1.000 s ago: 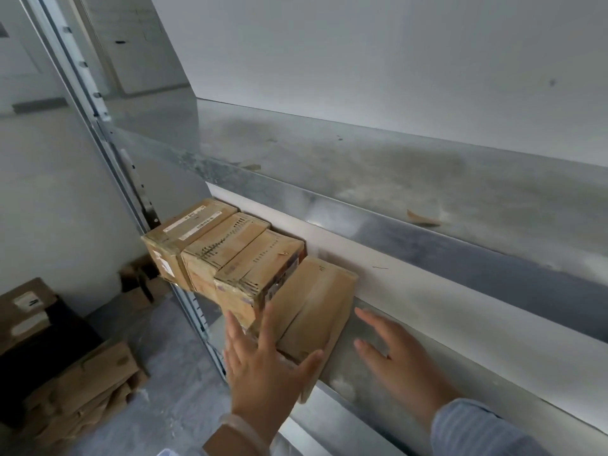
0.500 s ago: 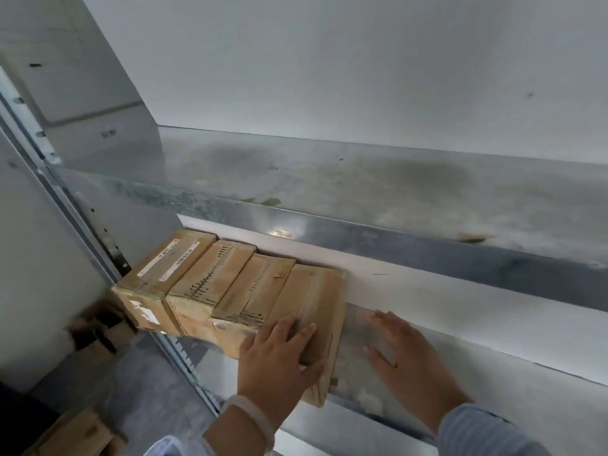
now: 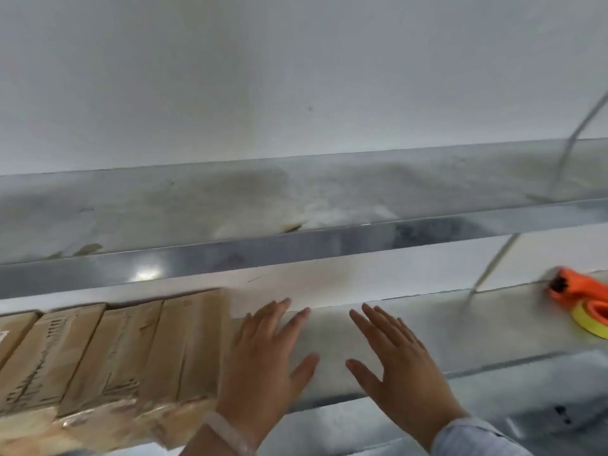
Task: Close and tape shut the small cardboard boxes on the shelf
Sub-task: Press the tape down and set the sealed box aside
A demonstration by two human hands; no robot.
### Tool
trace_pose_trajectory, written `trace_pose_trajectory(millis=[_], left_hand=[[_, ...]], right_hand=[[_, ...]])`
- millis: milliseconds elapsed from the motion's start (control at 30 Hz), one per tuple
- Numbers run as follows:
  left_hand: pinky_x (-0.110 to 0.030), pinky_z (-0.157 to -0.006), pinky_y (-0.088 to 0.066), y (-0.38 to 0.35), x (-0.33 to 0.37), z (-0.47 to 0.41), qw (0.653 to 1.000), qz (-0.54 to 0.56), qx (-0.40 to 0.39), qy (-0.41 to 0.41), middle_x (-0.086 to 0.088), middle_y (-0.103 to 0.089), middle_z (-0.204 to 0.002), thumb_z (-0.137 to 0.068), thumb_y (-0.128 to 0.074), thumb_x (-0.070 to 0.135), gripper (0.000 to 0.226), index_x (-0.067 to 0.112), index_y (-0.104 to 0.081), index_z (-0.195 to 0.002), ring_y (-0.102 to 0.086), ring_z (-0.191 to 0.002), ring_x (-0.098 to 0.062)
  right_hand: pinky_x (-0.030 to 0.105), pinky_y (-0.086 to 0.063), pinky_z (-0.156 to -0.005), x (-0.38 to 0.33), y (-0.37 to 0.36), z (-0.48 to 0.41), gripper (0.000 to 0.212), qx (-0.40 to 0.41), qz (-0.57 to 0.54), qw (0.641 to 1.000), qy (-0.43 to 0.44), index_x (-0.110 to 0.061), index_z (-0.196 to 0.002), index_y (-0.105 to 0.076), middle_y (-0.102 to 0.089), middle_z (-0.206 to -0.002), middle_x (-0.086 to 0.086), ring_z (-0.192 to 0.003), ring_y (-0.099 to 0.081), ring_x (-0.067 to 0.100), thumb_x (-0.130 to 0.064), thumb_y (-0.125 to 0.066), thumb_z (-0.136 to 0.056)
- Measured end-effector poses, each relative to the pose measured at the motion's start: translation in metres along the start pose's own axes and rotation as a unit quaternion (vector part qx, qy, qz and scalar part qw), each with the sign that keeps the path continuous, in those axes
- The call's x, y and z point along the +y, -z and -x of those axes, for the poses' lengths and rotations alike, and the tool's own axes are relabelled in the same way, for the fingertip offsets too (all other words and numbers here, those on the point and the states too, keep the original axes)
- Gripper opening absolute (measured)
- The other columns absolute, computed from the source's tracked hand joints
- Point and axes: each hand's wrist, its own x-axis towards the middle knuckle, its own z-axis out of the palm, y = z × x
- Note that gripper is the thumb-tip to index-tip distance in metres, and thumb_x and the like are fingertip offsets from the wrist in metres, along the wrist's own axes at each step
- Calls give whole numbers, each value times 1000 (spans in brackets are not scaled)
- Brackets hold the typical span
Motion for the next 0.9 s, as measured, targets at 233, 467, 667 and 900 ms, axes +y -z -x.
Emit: trace_pose_trajectory(millis=[233, 467, 667, 900], left_hand=[[-43, -98, -50, -34, 153, -60, 982, 86, 30, -163, 9, -54, -137, -86, -44, 60, 54, 38, -51, -135, -54, -122, -16], [-44, -93, -52, -87, 368, -97, 936, 197, 33, -289, 2, -58, -132, -84, -54, 49, 54, 28, -58, -134, -59, -117, -23], [-40, -84, -56, -138, 505, -114, 917, 249, -17, -311, 3, -60, -128, -80, -56, 52, 55, 31, -59, -131, -62, -112, -22], [-37, -91, -53, -188, 589, -156, 907, 266, -53, -322, 6, -58, -128, -89, -49, 56, 51, 36, -48, -136, -59, -115, -18]], right_hand=[[33, -20, -117, 114, 83, 72, 75, 111, 46, 981, -153, -36, -154, -20, -21, -159, -10, -145, -23, 9, -71, -31, -89], [28, -1, -123, 265, 182, 195, 76, 186, 46, 926, -326, -47, -149, 11, 9, -160, -20, -149, 6, 4, -67, -35, -92], [25, -6, -121, 360, 238, 267, 79, 208, 32, 895, -394, -45, -151, 4, 6, -160, -23, -149, 3, 2, -67, -41, -91], [26, -10, -120, 444, 260, 277, 78, 201, 19, 871, -448, -44, -150, 10, 11, -156, -26, -150, 1, 5, -65, -39, -93]])
